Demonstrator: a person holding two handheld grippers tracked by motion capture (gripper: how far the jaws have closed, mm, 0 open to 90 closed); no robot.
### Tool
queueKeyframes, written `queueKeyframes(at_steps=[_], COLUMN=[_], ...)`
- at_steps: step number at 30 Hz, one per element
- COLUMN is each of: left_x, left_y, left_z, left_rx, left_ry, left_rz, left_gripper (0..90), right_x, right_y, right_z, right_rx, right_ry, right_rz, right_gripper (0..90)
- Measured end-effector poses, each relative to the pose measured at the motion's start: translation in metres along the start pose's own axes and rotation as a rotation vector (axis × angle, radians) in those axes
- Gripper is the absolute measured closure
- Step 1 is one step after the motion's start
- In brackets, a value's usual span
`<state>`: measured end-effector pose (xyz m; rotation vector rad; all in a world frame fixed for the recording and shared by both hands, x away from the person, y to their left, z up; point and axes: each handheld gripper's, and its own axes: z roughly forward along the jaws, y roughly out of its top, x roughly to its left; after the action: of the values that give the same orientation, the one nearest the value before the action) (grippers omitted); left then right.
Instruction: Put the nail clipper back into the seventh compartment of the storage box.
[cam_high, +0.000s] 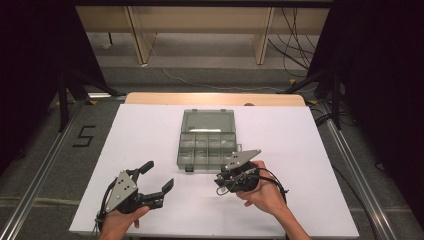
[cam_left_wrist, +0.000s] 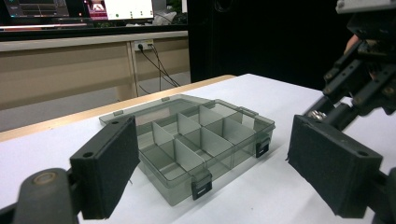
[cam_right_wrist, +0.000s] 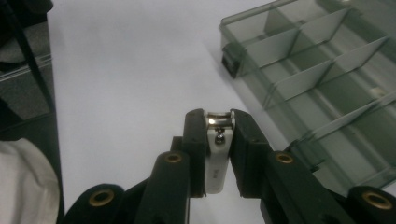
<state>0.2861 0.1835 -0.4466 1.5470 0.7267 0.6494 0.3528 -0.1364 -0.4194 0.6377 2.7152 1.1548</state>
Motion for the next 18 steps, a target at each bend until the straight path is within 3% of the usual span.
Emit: queueKeyframes(at_steps=[10,18], left_x=[0.001,0.002], left_y=[0.0,0.0], left_z=[-0.001,-0.001], left_rx=[0.001,-0.001], left_ry=[0.004,0.003], left_rz=[-0.001,0.001], left_gripper=[15.8,15.8], right_x=[-0.016,-0.028], right_y=[0.017,0.027], right_z=[-0.008,-0.009], right_rx=[-0.061,-0.065], right_ry=[-0.084,-0.113], right_rz=[0.006,0.019], right_gripper=[77.4,77.4])
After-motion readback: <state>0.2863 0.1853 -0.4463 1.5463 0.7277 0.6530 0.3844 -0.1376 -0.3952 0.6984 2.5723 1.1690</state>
